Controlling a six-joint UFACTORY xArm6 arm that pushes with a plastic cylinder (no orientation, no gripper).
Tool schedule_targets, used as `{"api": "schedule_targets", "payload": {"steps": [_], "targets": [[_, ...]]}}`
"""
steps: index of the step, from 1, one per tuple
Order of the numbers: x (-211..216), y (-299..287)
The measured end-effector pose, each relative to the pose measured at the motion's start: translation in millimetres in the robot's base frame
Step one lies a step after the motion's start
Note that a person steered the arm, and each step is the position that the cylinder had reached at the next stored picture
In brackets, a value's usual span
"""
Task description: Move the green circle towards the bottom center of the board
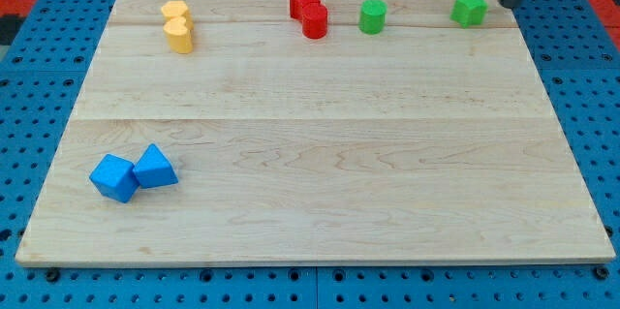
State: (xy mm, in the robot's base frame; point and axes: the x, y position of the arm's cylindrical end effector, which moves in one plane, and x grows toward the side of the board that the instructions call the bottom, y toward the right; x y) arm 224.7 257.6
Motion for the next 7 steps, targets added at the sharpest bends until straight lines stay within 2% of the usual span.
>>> {"api": "schedule_targets", "payload": {"steps": [1, 2, 3, 6, 7], "targets": [[-15, -86], [-22, -140], [-7, -130], [47, -187], [68, -230]]}}
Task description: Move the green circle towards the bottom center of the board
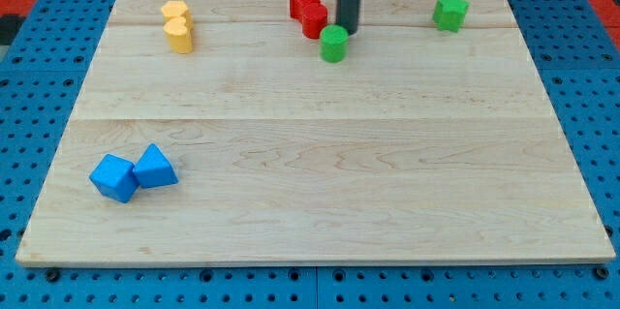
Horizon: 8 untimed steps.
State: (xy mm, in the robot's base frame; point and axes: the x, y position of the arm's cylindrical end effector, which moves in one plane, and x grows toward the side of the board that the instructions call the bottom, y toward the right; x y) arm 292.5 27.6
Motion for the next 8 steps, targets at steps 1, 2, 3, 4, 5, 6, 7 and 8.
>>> {"api": "schedule_targets", "payload": {"steps": [1, 2, 3, 4, 5, 6, 7, 8], "targets": [[32, -45], [81, -53], [138, -53], [110, -28], [98, 5], [141, -17], [166, -56], [207, -69]]}}
